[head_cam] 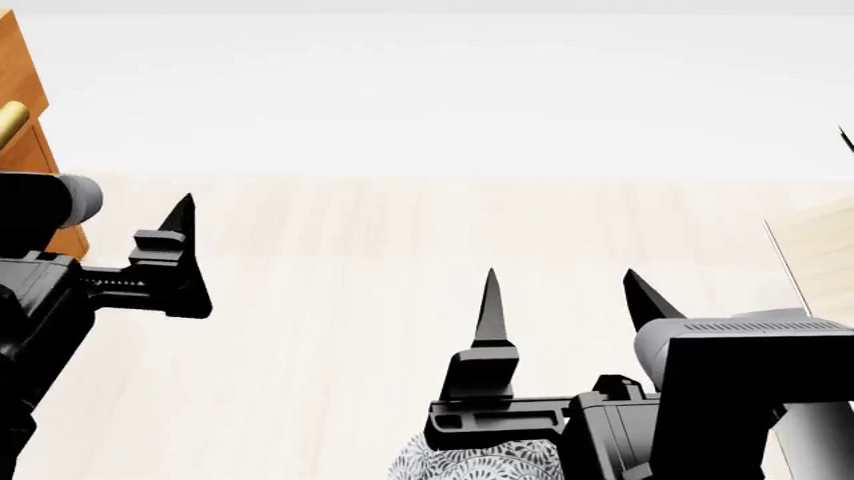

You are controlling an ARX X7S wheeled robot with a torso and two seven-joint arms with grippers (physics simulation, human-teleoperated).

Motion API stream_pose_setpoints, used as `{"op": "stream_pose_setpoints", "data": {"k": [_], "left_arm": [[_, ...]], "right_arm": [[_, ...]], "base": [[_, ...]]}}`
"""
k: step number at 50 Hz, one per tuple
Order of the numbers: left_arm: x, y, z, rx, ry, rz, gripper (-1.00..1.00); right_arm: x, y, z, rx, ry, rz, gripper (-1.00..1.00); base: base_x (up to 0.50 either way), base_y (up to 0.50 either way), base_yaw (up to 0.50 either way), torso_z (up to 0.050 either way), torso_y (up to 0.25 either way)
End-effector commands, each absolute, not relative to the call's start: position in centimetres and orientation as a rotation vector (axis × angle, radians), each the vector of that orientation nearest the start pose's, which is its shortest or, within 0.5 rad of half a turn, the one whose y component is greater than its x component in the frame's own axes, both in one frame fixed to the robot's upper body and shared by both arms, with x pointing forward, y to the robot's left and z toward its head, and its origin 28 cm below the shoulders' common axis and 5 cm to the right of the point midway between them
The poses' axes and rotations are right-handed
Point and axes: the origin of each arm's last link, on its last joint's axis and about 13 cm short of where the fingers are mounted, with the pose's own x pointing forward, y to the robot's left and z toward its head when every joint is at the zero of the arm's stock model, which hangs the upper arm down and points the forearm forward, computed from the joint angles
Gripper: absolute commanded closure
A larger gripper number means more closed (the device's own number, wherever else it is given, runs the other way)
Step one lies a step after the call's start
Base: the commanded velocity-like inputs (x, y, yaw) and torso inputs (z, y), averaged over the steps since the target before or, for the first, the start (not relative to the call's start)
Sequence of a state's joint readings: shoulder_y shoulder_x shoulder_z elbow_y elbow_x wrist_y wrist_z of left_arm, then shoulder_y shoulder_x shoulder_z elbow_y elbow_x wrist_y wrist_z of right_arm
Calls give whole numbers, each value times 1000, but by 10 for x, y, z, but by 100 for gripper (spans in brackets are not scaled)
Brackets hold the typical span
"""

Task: Close the top drawer of the cabinet and put the bowl on top of it.

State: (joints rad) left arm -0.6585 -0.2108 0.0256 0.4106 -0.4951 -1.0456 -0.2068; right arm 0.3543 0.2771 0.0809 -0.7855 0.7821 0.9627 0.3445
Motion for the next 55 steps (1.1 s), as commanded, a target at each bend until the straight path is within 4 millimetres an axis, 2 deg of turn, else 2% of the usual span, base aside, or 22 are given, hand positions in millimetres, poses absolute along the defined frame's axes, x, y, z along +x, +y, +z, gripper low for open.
{"op": "stream_pose_setpoints", "data": {"k": [1, 8, 18, 55], "left_arm": [[288, 227, 200, -77, 14, -80, -100], [288, 234, 208, -95, -9, -62, -100], [295, 239, 202, -57, -10, -20, -100], [291, 255, 193, -26, 4, 61, -100]], "right_arm": [[211, -108, 183, 167, -97, 180, -100], [211, -107, 183, 168, -94, 181, -100], [211, -108, 183, 171, -97, 178, -100], [213, -108, 180, 185, -92, 176, -100]], "base": [[0, 0, 0, 0, 0], [0, 0, 0, 0, 0], [0, 0, 0, 0, 0], [0, 0, 0, 0, 0]]}}
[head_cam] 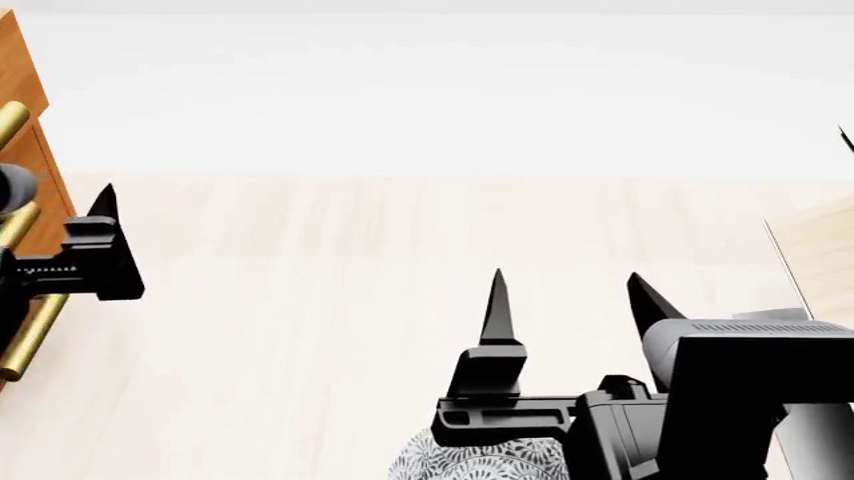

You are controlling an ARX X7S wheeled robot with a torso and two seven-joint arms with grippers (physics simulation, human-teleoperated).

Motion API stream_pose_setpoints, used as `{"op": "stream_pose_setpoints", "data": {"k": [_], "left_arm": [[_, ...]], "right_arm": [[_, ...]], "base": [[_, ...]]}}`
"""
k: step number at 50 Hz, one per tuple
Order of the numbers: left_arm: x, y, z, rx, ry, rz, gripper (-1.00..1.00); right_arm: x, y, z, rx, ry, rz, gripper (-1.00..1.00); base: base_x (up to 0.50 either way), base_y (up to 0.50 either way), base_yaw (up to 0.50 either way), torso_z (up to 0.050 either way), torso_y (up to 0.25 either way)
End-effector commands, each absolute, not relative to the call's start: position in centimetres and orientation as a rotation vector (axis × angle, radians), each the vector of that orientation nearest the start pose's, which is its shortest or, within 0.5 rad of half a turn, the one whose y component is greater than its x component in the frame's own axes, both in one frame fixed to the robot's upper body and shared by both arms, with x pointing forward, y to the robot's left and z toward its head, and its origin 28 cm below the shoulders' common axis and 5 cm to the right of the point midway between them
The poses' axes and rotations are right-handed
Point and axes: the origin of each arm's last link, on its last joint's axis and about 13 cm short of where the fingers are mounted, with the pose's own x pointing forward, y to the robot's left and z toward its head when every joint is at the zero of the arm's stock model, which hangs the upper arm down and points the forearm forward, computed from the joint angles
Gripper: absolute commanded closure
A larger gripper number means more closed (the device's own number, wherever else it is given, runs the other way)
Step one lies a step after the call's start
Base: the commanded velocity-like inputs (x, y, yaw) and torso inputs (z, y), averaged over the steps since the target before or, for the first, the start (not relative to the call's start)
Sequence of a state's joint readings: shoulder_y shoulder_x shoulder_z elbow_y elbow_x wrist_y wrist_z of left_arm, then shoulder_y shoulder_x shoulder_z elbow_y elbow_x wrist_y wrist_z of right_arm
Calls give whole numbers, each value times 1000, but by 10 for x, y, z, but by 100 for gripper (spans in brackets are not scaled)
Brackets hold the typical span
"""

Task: Close the top drawer of the cabinet and put the bowl on top of it.

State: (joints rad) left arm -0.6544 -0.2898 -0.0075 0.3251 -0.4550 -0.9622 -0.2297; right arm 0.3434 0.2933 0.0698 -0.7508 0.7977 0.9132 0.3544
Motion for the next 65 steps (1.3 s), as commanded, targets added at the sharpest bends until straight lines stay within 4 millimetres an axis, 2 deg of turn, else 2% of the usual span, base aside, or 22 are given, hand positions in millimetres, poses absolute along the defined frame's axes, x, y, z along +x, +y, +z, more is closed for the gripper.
{"op": "stream_pose_setpoints", "data": {"k": [1, 18, 65], "left_arm": [[291, 256, 193, -23, 3, 64, -100], [291, 264, 191, -7, 9, 98, -100], [317, 285, 182, 15, 25, 247, -100]], "right_arm": [[213, -108, 181, 186, -93, 176, -100], [211, -107, 180, 183, -92, 180, -100], [216, -109, 174, 182, -76, 175, -100]], "base": [[0, 0, 0, 0, 0], [0, 0, 0, 0, 0], [0, 0, 0, 0, 0]]}}
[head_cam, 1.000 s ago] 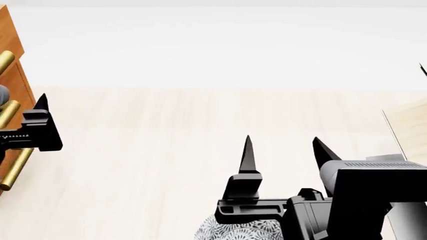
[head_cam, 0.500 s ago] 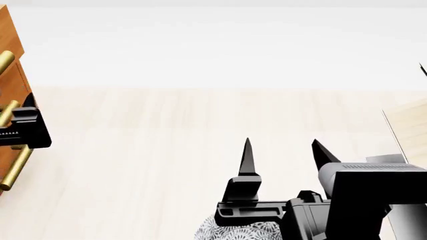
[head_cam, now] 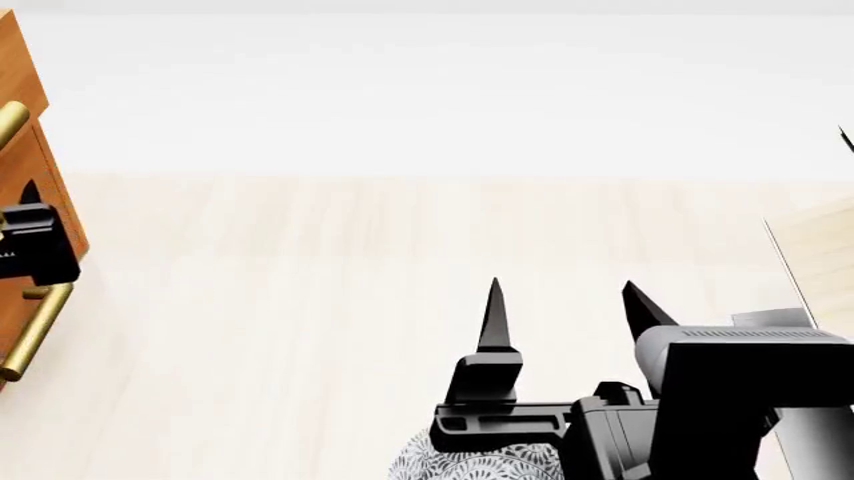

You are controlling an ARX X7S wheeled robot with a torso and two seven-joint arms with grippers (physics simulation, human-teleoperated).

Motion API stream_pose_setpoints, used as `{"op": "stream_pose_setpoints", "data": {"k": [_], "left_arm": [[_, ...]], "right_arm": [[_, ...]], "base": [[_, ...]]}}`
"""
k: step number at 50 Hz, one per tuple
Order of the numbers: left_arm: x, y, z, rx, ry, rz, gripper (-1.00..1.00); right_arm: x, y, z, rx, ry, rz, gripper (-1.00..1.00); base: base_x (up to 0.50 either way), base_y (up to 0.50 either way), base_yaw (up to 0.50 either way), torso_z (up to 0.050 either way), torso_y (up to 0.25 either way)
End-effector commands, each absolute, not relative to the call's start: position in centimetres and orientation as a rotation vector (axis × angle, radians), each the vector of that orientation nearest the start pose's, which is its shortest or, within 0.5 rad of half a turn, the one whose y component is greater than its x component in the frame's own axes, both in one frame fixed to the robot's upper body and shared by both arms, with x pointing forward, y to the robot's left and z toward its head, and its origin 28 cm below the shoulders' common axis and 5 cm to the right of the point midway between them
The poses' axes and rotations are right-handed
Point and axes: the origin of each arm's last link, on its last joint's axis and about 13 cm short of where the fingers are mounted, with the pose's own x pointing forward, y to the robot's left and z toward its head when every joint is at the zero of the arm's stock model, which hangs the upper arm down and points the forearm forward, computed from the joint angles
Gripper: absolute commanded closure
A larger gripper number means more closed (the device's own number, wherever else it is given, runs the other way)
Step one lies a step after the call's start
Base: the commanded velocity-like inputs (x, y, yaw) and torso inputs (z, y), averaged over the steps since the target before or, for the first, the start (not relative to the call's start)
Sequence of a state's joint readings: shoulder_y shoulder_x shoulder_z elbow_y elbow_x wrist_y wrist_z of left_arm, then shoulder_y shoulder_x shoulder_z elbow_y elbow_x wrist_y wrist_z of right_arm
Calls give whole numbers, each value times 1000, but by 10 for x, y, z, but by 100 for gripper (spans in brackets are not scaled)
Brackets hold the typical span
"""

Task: Close the top drawer of the cabinet and put the bowl on top of it.

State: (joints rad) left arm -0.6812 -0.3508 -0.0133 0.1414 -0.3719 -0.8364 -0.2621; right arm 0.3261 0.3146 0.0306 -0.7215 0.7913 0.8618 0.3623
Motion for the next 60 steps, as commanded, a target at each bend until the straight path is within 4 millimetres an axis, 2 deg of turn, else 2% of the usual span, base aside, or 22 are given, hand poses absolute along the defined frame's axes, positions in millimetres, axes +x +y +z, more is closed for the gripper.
{"op": "stream_pose_setpoints", "data": {"k": [1, 29, 47, 60], "left_arm": [[318, 285, 182, 15, 27, 247, -100], [345, 297, 166, 12, 70, 330, -100], [345, 302, 167, 25, 68, 355, -100], [348, 304, 169, 38, 39, 441, -100]], "right_arm": [[216, -109, 174, 183, -75, 175, -100], [218, -110, 170, 190, -65, 170, -100], [216, -109, 171, 187, -68, 171, -100], [215, -109, 170, 186, -66, 169, -100]], "base": [[0, 0, 0, 0, 0], [0, 0, 0, 0, 0], [0, 0, 0, 0, 0], [0, 0, 0, 0, 0]]}}
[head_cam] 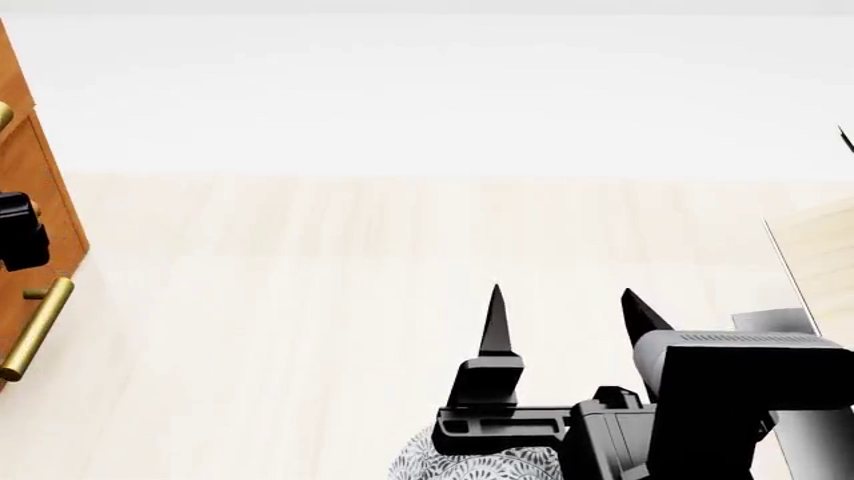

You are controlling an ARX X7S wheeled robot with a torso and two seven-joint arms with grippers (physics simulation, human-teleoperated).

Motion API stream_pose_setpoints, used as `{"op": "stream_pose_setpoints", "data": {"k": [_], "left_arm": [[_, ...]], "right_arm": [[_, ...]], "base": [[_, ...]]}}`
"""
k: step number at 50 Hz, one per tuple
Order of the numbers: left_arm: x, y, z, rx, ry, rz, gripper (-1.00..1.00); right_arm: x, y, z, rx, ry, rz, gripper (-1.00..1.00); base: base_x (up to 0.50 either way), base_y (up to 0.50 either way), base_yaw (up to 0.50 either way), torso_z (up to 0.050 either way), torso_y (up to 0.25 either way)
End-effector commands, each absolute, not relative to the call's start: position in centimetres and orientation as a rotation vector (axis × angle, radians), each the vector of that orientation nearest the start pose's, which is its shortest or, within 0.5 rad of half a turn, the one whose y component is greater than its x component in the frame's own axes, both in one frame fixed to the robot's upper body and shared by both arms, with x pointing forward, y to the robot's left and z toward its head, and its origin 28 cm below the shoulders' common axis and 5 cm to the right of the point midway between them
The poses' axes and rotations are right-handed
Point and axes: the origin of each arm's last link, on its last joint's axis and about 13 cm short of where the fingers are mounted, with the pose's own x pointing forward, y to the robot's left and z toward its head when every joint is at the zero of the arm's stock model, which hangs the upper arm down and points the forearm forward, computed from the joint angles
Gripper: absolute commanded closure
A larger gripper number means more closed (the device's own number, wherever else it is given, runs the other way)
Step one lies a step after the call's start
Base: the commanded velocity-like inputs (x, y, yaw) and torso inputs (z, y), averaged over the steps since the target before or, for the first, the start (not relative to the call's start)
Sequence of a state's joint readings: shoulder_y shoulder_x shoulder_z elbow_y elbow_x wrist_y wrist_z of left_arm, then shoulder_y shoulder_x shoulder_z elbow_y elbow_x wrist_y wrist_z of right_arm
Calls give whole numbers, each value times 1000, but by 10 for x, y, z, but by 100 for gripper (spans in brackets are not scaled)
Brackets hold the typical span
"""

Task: Close the top drawer of the cabinet and put the bowl on top of it.

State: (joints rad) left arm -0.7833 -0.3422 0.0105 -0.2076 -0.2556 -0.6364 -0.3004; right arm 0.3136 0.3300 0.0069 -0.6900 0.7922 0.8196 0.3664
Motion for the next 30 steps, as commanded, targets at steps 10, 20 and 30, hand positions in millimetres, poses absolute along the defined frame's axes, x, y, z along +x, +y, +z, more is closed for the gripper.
{"op": "stream_pose_setpoints", "data": {"k": [10, 20, 30], "left_arm": [[354, 309, 164, 32, 65, 484, -100], [361, 313, 160, 50, 71, 527, -100], [363, 316, 157, 74, 62, 565, -100]], "right_arm": [[216, -110, 169, 192, -63, 164, -100], [216, -111, 171, 191, -65, 164, -100], [218, -112, 168, 192, -59, 160, -100]], "base": [[0, 0, 0, 0, 0], [0, 0, 0, 0, 0], [3, 1, 1, 0, 0]]}}
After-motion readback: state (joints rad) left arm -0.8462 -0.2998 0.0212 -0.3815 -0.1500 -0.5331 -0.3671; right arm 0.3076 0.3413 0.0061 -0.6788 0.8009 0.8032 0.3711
